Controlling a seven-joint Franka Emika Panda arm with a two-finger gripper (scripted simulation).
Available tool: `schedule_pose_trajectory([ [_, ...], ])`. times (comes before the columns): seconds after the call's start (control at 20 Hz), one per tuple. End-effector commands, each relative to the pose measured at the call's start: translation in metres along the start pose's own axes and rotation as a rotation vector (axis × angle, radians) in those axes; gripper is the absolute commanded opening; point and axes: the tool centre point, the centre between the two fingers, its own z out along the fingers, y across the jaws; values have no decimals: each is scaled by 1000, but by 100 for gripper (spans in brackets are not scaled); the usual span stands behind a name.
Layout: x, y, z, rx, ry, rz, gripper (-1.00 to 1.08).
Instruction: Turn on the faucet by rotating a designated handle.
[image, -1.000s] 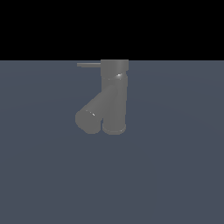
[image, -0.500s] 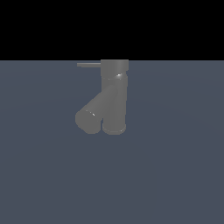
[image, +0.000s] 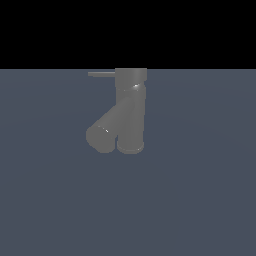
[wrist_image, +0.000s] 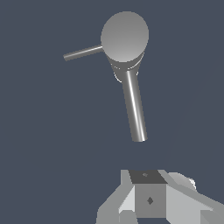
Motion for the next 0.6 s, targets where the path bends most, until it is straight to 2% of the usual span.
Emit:
schedule_pose_trajectory([
  [0.0, 13, -7, 5, 9, -9, 69, -100],
  [0.55, 67, -35, 36, 19, -36, 373, -100],
])
